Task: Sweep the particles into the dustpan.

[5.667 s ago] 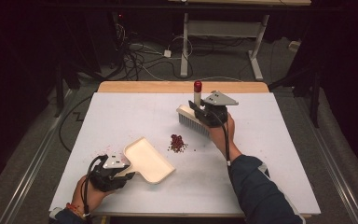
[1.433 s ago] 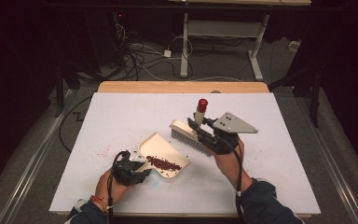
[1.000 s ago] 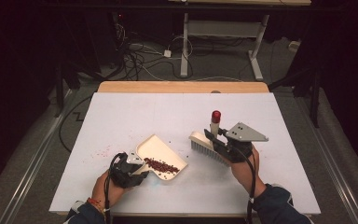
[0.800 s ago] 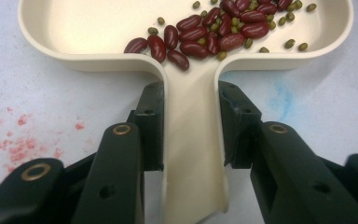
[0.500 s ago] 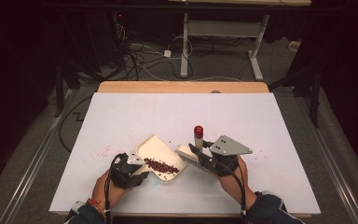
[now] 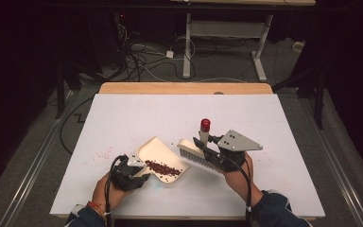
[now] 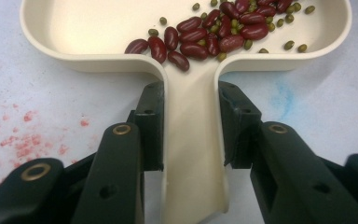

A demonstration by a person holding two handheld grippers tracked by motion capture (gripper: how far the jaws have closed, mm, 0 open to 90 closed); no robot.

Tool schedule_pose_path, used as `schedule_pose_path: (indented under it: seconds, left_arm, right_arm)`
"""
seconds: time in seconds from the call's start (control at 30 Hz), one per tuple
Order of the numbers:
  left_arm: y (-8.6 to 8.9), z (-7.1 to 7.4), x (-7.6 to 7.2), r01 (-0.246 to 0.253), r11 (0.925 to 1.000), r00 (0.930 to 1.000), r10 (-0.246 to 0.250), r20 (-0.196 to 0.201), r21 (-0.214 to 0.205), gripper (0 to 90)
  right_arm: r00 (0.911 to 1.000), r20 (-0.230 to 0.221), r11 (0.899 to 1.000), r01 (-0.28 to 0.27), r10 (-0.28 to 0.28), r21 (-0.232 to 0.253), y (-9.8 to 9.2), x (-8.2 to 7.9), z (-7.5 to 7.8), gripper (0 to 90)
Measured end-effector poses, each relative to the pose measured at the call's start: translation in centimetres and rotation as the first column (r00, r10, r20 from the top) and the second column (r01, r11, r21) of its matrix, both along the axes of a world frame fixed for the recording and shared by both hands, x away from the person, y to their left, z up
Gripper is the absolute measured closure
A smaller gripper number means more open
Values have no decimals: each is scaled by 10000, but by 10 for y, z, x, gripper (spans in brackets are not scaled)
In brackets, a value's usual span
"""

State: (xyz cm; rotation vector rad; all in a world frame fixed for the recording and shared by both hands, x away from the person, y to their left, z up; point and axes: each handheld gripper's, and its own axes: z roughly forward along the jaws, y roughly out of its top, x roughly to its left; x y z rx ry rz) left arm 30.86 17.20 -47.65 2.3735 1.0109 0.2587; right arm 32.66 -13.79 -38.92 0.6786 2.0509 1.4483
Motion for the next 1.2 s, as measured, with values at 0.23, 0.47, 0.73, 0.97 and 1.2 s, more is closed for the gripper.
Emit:
schedule_pose_path:
  seconds: [0.23, 0.47, 0.73, 0.97, 1.2]
  left_arm:
    - [4, 0, 4, -100, 9999, 9999, 99, -135, -137, 638]
    - [10, -1, 11, -197, 9994, 9992, 187, -347, -293, 638]
    - [9, -2, 13, -225, 9996, 9992, 219, -334, -156, 637]
    - [8, -2, 13, -257, 9996, 9993, 253, -281, -114, 637]
    - [9, -1, 13, -253, 9996, 9994, 250, -242, -103, 637]
  right_arm:
    - [9969, 446, 9979, 654, -653, 4, 15, 43, -5, 702]
    - [9979, 221, 9967, 614, -603, -523, 44, 66, -24, 702]
    - [9992, -249, 9991, -331, 324, -278, 55, 46, -24, 702]
    - [9906, -448, 9916, -1289, 1290, 49, 58, 22, -14, 702]
    - [9947, 385, 9953, -960, 955, 108, 43, 16, 1, 701]
